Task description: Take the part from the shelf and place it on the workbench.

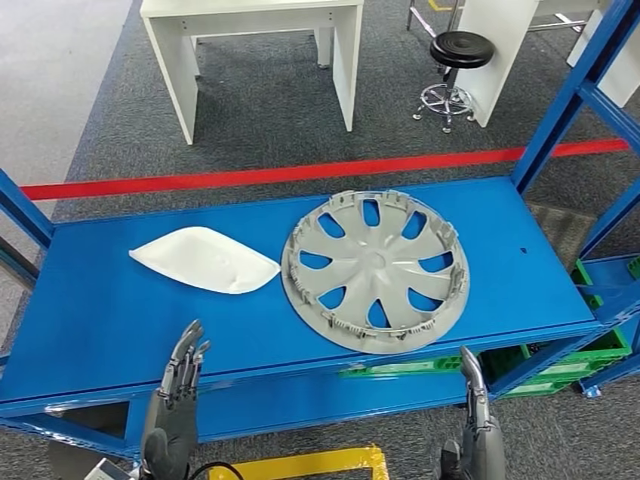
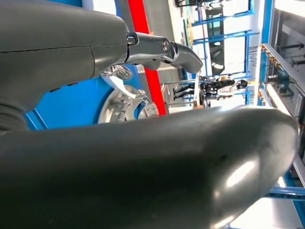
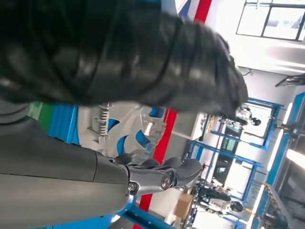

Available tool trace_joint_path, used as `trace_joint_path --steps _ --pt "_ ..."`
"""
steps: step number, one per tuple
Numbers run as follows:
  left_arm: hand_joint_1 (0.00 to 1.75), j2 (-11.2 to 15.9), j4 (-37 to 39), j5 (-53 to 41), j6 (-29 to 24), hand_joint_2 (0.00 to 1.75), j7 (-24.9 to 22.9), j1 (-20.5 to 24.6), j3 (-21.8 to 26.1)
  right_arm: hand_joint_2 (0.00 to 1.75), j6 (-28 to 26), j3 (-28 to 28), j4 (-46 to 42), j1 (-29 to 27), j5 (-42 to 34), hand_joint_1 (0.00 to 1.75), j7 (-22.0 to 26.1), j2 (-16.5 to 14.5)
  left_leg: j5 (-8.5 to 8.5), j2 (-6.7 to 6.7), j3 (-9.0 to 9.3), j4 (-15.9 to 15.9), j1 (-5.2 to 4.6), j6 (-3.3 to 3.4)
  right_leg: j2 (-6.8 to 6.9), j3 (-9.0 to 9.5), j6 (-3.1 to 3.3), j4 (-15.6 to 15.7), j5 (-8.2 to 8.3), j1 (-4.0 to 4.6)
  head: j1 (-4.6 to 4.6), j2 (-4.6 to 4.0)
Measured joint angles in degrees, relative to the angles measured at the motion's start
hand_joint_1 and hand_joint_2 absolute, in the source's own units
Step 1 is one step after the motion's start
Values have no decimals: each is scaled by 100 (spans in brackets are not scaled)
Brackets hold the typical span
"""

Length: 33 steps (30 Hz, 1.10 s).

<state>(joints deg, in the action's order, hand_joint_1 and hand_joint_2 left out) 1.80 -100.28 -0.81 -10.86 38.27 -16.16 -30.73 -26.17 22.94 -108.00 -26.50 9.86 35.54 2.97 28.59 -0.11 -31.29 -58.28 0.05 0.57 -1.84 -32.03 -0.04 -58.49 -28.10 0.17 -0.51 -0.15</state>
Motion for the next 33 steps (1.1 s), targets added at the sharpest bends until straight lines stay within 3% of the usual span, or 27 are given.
trace_joint_path --steps 3,7,23,33 --pt "0 3 0 0 -24 0 31 -18 7 0 -31 -5 28 22 -44 0 -39 -14 1 0 0 -1 -13 14 0 -1 -20 1 -1 -17 -1 0" --pt "0 8 0 0 8 0 65 -32 13 175 -157 -22 57 61 216 0 -198 -45 2 0 0 -2 -14 17 0 -3 -22 1 -1 -20 -1 0" --pt "0 -25 39 -44 833 0 178 112 107 175 -643 -397 627 867 2978 0 -1501 -32 -6 0 2 -1 -9 25 0 -4 -25 -1 1 -13 -2 0" --pt "0 -93 221 -22 1377 0 178 327 116 175 -133 -1176 1998 1668 2656 0 -1325 9 -7 0 0 -3 -11 27 -1 -5 -33 -1 6 -18 -2 0"
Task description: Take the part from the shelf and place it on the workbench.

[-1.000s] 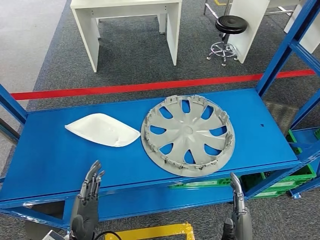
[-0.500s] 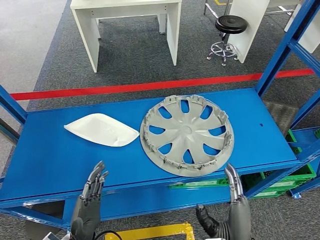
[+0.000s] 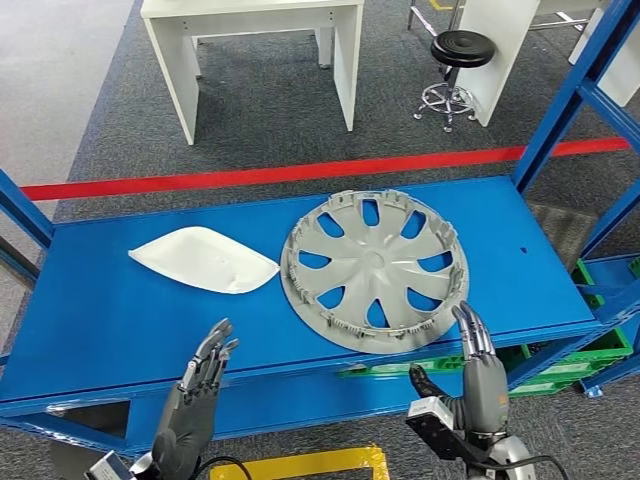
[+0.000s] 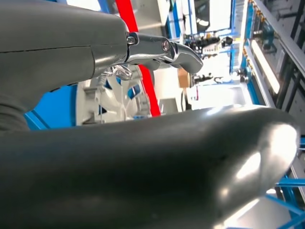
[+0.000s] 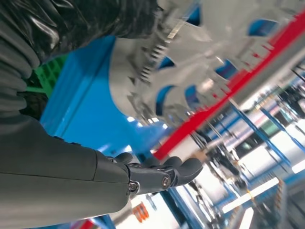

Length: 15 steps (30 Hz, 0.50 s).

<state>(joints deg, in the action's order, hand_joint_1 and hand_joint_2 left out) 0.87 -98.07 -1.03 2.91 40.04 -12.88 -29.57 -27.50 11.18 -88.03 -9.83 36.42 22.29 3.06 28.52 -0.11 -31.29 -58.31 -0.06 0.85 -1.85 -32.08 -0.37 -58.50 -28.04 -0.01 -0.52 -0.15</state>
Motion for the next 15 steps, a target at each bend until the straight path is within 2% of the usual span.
trace_joint_path --steps 7,15 --pt "0 -32 129 13 301 0 0 190 -14 175 393 -397 809 616 -73 0 220 34 -2 0 0 -1 0 3 0 -1 -4 0 3 1 0 0" --pt "0 -68 264 -20 449 0 0 280 -22 175 271 -323 1049 1025 697 0 79 50 -2 0 -1 -1 1 3 -1 -3 -4 -1 3 2 -1 0"
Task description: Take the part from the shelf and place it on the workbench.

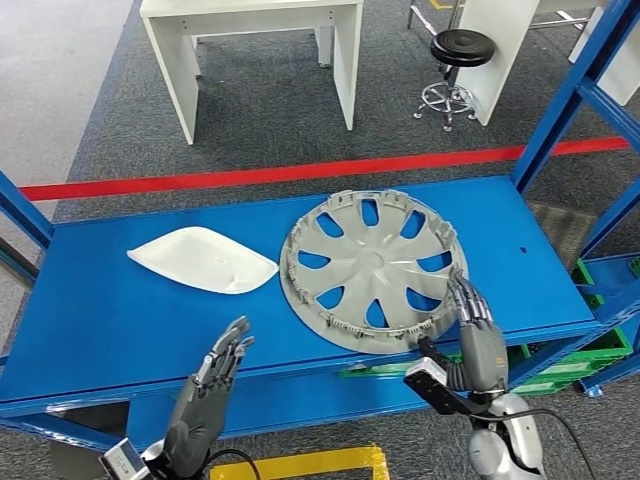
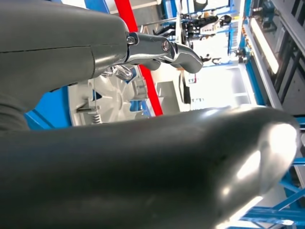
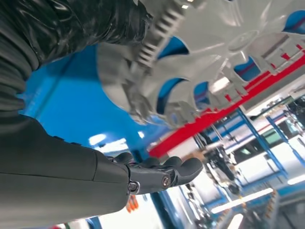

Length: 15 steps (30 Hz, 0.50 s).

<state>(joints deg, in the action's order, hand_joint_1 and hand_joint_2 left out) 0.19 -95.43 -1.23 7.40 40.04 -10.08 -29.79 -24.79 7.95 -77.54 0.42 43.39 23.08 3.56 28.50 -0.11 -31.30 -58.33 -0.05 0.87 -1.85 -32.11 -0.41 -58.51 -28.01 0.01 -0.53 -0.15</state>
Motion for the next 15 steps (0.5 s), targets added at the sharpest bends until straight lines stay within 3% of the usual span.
trace_joint_path --steps 7,15 --pt "0 -32 82 -58 98 0 0 25 0 175 20 358 -20 197 480 0 -293 7 0 0 -1 0 0 0 0 0 0 0 0 0 1 0" --pt "0 -48 97 -69 209 0 2 56 0 175 760 690 196 468 428 0 -590 158 -2 0 1 0 0 3 -1 1 -1 0 0 0 1 0"
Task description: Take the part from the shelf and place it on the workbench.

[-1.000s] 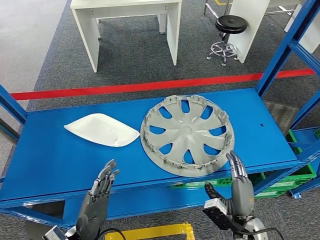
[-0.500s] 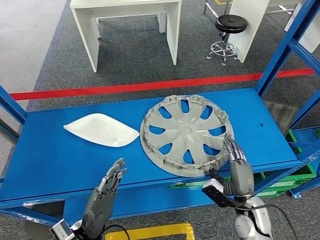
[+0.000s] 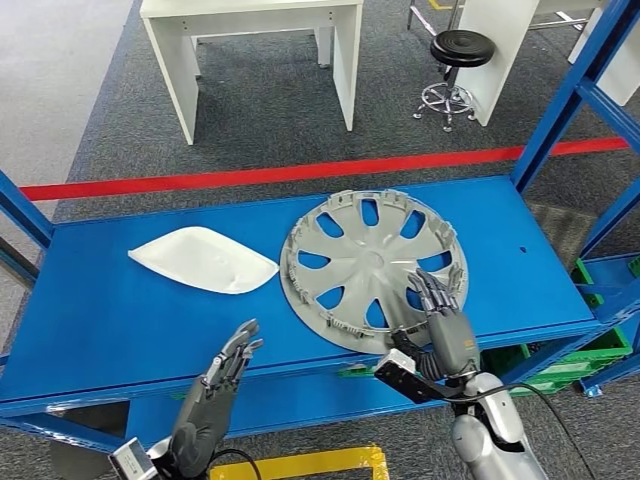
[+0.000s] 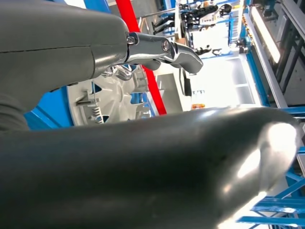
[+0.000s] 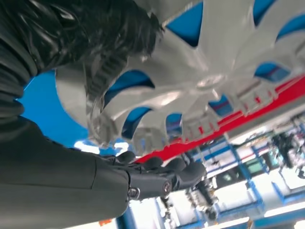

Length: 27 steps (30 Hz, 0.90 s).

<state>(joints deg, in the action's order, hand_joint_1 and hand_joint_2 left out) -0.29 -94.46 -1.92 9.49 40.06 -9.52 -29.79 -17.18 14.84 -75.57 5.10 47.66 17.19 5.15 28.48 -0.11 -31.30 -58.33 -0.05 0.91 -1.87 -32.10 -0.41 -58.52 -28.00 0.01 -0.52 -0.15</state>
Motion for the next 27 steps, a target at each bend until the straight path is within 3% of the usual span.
trace_joint_path --steps 17,21,27 --pt "0 -42 61 -7 86 0 1 20 4 175 647 468 800 357 18 1 -127 213 -11 0 14 1 0 9 -7 9 -12 0 11 1 0 1" --pt "0 -50 92 -3 99 0 1 20 4 175 946 548 836 447 -153 175 -93 303 -11 1 35 1 0 9 -14 21 -13 1 12 1 0 1" --pt "0 -66 126 0 83 0 1 19 8 175 1129 581 844 493 -395 175 94 429 -10 1 52 1 0 10 -9 21 -13 2 12 2 -1 0"
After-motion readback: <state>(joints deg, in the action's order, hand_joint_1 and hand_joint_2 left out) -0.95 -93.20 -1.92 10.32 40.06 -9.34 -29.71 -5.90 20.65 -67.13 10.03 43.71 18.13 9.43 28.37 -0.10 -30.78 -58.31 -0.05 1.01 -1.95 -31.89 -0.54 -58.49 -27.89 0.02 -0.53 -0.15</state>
